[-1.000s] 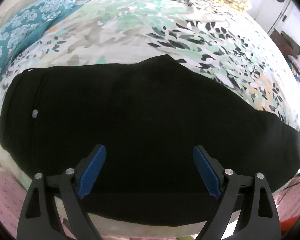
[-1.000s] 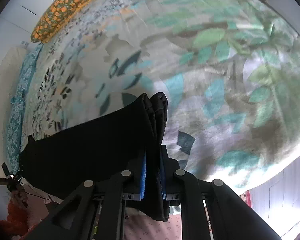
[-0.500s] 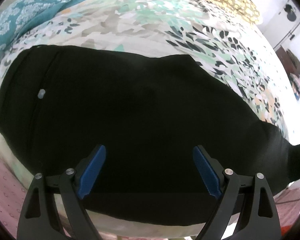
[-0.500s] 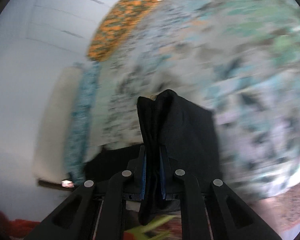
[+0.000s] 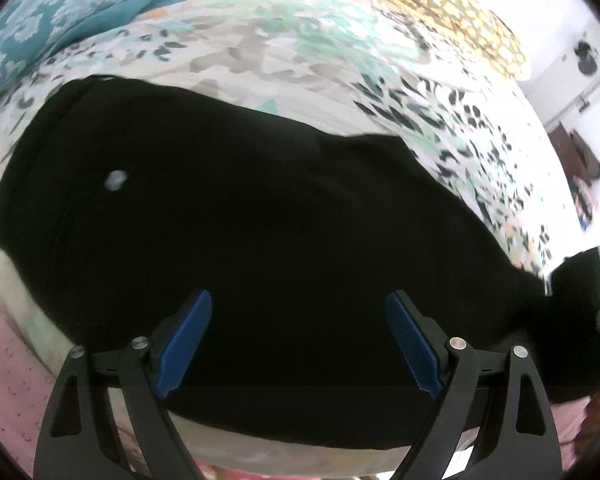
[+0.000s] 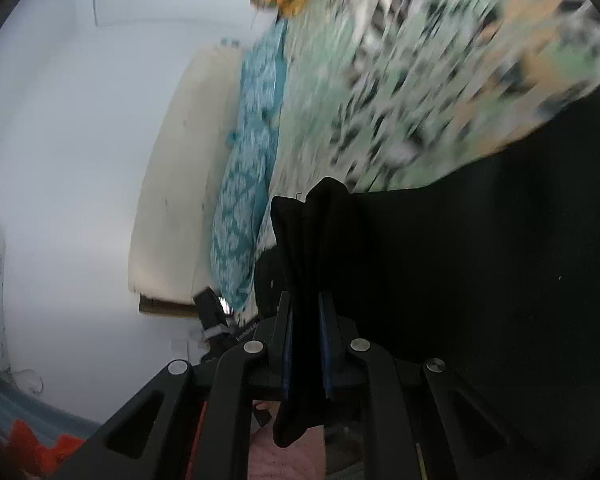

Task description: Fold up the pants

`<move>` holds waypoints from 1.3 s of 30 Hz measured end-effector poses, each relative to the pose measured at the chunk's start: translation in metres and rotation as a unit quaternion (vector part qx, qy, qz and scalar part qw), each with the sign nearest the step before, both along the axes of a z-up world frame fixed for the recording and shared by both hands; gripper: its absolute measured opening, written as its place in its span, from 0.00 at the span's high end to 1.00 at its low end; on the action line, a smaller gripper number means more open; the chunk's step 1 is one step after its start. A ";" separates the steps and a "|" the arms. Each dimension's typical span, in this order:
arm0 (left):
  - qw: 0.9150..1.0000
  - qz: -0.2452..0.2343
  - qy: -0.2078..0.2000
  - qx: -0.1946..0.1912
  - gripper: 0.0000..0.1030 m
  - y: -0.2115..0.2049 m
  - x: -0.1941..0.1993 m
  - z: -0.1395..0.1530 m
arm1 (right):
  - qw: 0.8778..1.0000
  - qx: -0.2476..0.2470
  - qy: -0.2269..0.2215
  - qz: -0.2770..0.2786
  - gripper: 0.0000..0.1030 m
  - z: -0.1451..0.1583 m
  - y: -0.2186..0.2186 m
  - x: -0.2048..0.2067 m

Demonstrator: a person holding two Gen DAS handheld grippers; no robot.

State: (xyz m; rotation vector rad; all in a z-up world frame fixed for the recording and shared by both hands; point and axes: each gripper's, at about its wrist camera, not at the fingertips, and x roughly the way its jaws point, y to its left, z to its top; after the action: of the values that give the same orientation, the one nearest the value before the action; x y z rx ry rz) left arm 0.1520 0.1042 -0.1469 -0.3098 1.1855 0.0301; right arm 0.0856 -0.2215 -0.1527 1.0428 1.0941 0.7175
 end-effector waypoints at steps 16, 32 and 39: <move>0.996 -0.032 -0.059 -0.061 0.13 -0.009 -0.015 0.031 | 0.971 -0.213 -0.098 -0.041 0.22 0.040 -0.013 -0.015; 0.967 -0.257 -0.002 -0.005 0.92 -0.138 -0.016 0.002 | 0.941 -0.287 -0.103 -0.147 0.22 0.038 -0.077 -0.064; 0.976 -0.218 -0.017 0.020 0.92 -0.104 -0.028 0.014 | 0.913 -0.370 -0.106 -0.132 0.22 0.038 -0.080 -0.071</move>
State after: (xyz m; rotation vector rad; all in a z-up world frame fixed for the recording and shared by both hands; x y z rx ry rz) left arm 0.1240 0.0002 -0.1326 -0.0085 1.1960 -0.3329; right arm 0.0147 -0.3011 -0.1151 0.4272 0.8952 0.1498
